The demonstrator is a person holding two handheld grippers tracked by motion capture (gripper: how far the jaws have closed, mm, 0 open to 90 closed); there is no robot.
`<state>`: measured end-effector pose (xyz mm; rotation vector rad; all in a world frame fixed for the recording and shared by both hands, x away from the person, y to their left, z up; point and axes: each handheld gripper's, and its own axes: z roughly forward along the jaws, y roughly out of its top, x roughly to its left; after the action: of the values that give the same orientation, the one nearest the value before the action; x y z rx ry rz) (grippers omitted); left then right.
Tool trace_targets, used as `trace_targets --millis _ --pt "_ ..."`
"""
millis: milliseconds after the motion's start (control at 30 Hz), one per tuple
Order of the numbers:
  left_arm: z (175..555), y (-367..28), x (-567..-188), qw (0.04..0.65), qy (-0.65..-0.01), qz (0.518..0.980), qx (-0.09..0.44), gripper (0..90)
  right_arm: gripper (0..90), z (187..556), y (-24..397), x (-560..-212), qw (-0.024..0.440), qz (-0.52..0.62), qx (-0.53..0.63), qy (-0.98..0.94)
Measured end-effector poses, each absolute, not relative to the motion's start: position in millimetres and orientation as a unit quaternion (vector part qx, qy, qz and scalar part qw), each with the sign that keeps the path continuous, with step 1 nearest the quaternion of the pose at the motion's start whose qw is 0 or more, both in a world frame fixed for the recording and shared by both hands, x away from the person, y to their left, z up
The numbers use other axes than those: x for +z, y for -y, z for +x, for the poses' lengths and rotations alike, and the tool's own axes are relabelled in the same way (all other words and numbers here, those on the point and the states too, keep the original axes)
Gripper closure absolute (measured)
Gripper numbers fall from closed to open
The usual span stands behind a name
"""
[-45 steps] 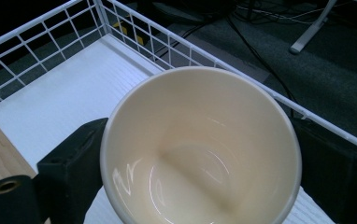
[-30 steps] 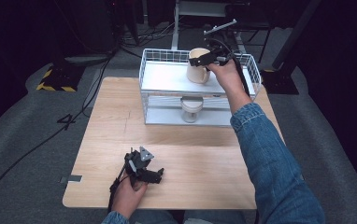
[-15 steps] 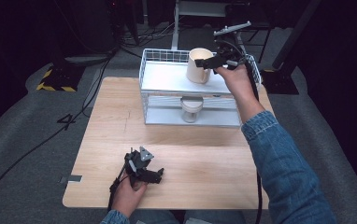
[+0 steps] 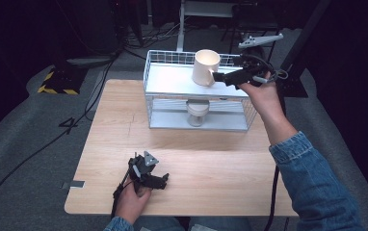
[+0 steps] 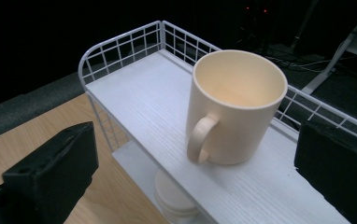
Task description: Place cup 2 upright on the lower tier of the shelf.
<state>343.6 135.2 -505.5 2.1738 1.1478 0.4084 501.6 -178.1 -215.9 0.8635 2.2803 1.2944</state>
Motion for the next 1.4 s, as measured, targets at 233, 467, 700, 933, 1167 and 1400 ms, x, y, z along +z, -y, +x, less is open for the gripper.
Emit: trace_targets --millis 233,467,700,933,1167,1400 --pt "343.5 -135.3 -505.6 0.321 -0.438 0.826 0.153 0.4 0.3 480.5 193.4 -219.5 0.187 0.298 0.46 -0.815" --pt "343.6 -139.4 -505.5 0.32 -0.441 0.824 0.155 0.5 0.7 454.4 218.0 -225.3 0.185 0.289 0.465 -0.816" --pt "344.0 -143.1 -505.3 0.32 -0.429 0.831 0.153 0.5 1.3 433.5 243.8 -236.3 0.195 0.291 0.46 -0.816" --pt "344.4 -150.4 -505.5 0.323 -0.418 0.836 0.147 0.6 3.1 416.0 267.0 -265.0 0.188 0.301 0.456 -0.816" --pt "345.1 -151.3 -505.4 0.322 -0.42 0.835 0.15 0.3 3.2 396.4 281.6 -292.9 0.196 0.311 0.448 -0.815" --pt "345.4 -150.8 -505.5 0.322 -0.422 0.834 0.15 0.3 8.2 380.2 294.5 -319.2 0.213 0.32 0.454 -0.804"
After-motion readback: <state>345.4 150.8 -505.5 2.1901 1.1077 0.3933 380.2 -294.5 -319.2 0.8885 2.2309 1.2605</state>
